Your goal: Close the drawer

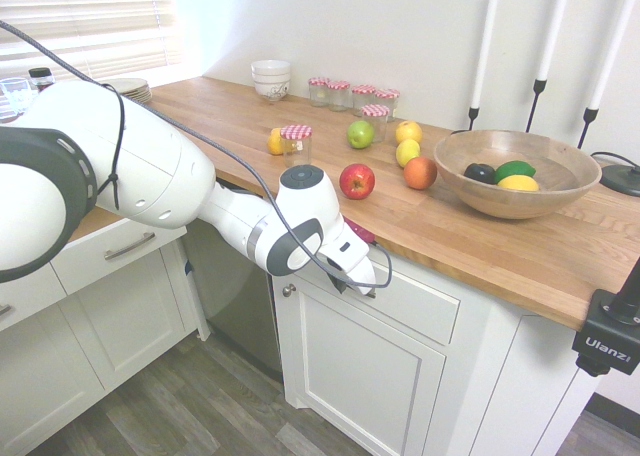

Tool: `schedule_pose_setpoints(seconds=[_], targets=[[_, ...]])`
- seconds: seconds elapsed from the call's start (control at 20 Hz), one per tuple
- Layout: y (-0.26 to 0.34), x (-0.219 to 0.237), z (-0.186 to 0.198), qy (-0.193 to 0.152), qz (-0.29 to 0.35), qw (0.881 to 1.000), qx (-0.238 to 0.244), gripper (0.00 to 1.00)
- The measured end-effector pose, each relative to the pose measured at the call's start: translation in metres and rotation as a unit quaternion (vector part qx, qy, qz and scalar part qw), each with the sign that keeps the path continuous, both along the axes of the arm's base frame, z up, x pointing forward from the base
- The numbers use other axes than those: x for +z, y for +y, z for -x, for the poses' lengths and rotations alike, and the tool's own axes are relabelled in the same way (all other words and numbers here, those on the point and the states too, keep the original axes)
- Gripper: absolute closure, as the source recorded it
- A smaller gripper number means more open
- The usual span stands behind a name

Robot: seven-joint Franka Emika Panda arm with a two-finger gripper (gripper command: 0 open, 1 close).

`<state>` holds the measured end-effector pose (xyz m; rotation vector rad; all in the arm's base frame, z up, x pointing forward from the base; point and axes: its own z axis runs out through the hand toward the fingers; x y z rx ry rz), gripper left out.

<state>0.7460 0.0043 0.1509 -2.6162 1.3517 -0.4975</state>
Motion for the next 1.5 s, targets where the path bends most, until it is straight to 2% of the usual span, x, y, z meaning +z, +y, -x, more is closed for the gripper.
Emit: schedule_pose_setpoints(seconds=[0.15,0.35,0.6,0.85,0.9,1.25,1.5], targets=[[0.0,-0.01,0.007,0.018,0.006,1.0,0.006,1.0],[-0.002,-0.019,0.032,0.084,0.004,0.996,0.007,1.0],[-0.016,0.01,0.077,0.149,0.002,0.989,0.014,1.0],[-0.031,0.043,0.131,0.174,0.006,0.984,0.029,1.0],[-0.034,0.049,0.143,0.176,0.005,0.984,0.03,0.0],[-0.046,0.094,0.223,0.169,0.004,0.985,0.033,0.0],[-0.047,0.107,0.245,0.165,0.005,0.986,0.036,0.0]])
